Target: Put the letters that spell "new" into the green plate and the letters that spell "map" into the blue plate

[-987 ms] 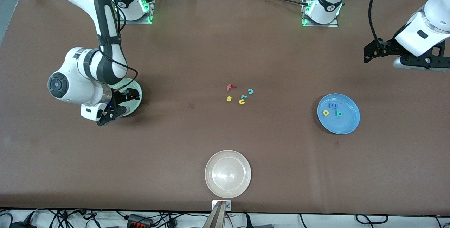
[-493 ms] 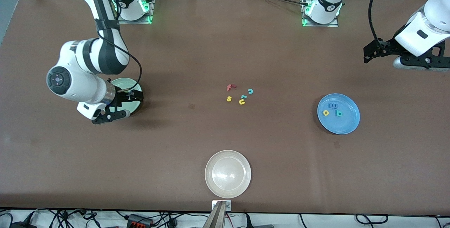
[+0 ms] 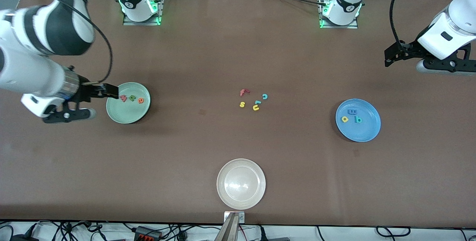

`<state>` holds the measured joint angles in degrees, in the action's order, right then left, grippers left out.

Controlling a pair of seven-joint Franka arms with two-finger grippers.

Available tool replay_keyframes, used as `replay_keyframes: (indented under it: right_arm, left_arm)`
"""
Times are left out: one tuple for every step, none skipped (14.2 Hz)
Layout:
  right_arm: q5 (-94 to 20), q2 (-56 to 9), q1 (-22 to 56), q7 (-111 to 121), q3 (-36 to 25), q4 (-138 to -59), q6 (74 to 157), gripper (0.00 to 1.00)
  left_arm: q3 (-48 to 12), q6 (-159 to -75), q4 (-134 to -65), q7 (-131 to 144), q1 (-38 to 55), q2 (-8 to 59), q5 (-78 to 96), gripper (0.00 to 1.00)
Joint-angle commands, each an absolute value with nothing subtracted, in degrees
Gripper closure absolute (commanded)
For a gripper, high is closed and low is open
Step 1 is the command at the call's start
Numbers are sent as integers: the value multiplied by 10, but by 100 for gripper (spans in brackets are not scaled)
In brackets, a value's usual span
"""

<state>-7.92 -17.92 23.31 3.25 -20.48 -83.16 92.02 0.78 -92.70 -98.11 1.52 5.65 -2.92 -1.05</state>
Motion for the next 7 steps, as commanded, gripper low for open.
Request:
replay_keyframes:
  right_arm:
    - [-57,-147,194,4,-183,-822,902,0]
    - [-34,-138,194,-19,-185,-821,902,0]
    - [2,-135,193,-16,-186,-821,905,0]
    - [22,-128,186,-16,-186,-821,910,0]
    - [13,-125,158,-15,-183,-821,921,0]
    - [3,-120,130,-6,-170,-821,930,0]
    - [0,-114,95,8,-150,-821,931,0]
  left_arm:
    - [9,-932,-987,18,59,-38,-3,0]
    - [9,-932,-985,18,59,-37,-3,0]
    - [9,-932,-985,18,59,-37,-3,0]
    - [9,-932,-985,18,59,-37,-3,0]
    - [10,-932,-985,18,58,-37,-2,0]
    - [10,-932,-985,18,57,-37,-2,0]
    - [10,-932,-985,18,57,-37,-2,0]
